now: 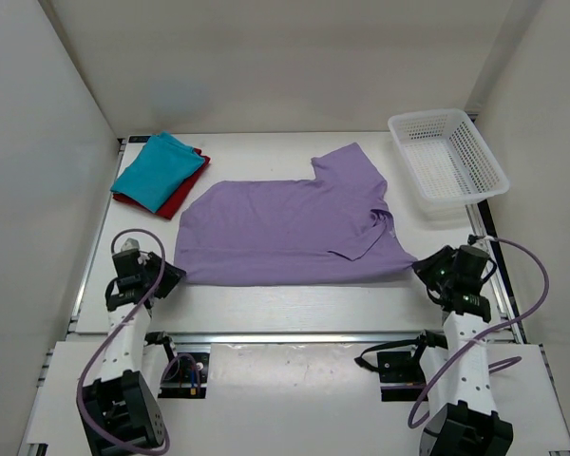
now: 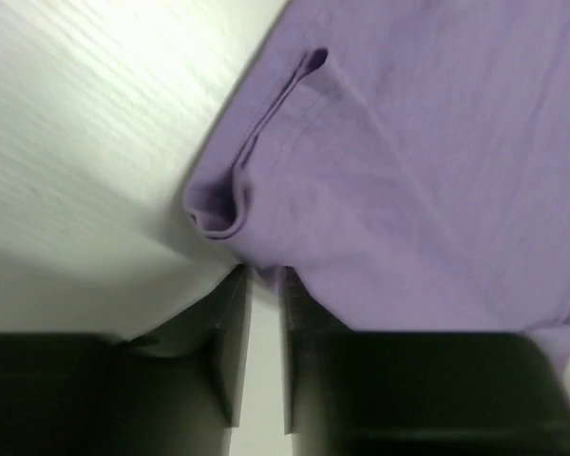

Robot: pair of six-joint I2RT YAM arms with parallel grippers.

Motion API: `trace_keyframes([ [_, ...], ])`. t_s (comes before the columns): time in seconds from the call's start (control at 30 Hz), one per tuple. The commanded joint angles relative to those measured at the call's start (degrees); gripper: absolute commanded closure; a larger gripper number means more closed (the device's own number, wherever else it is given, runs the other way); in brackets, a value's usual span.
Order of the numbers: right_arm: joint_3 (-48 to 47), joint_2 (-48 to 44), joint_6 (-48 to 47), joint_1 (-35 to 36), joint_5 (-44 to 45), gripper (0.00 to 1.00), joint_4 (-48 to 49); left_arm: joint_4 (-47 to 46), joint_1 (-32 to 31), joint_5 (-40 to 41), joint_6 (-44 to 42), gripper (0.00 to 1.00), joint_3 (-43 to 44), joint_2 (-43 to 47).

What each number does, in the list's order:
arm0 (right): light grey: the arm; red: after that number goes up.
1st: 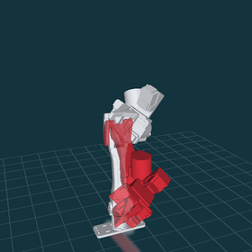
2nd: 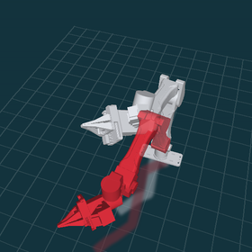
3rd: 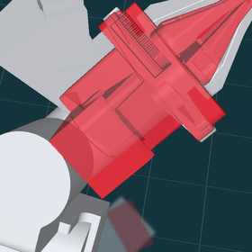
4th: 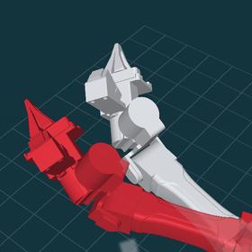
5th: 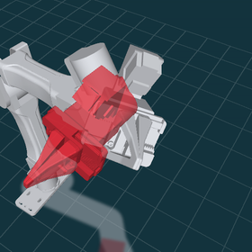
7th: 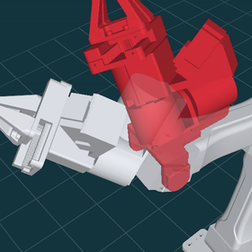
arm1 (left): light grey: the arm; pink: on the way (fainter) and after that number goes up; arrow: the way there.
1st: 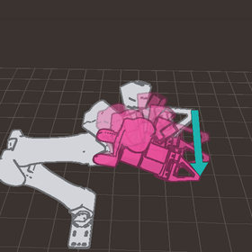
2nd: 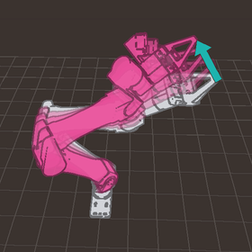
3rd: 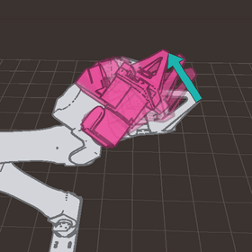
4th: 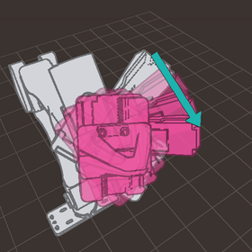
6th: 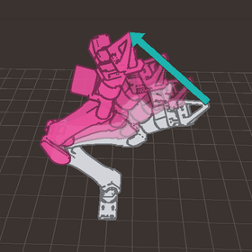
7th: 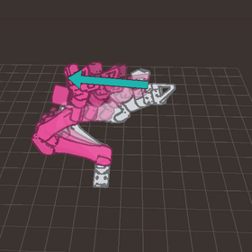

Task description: Fold and stack the t-shirts

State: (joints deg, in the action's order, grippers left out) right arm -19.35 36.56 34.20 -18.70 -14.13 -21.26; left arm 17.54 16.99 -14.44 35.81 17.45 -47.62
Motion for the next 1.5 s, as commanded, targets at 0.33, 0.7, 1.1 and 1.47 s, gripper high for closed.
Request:
trace_keyframes([
  [0.33, -8.52, 2.2, -4.14, 4.97, -5.45, 0.65, 3.47, -4.95, -1.95, -10.0, 6.02, 0.37, 7.77, -4.5],
  [0.7, -6.23, 24.7, -3.88, 31.8, 2.71, 0.93, 20.89, -25.7, -42.62, 10.47, 6.2, 0.55, 11.37, -14.5],
  [1.1, -1.83, 30.41, -3.78, 29.51, 2.27, 0.76, 27.66, -38.45, -58.82, 8.02, 4.88, 0.52, 11.64, -32.62],
  [1.47, -5.07, 34.98, -4.84, 29.6, 0.42, 0.77, 28.55, -39.86, -61.2, 9.08, 4.61, 0.53, 12.08, -33.51],
])
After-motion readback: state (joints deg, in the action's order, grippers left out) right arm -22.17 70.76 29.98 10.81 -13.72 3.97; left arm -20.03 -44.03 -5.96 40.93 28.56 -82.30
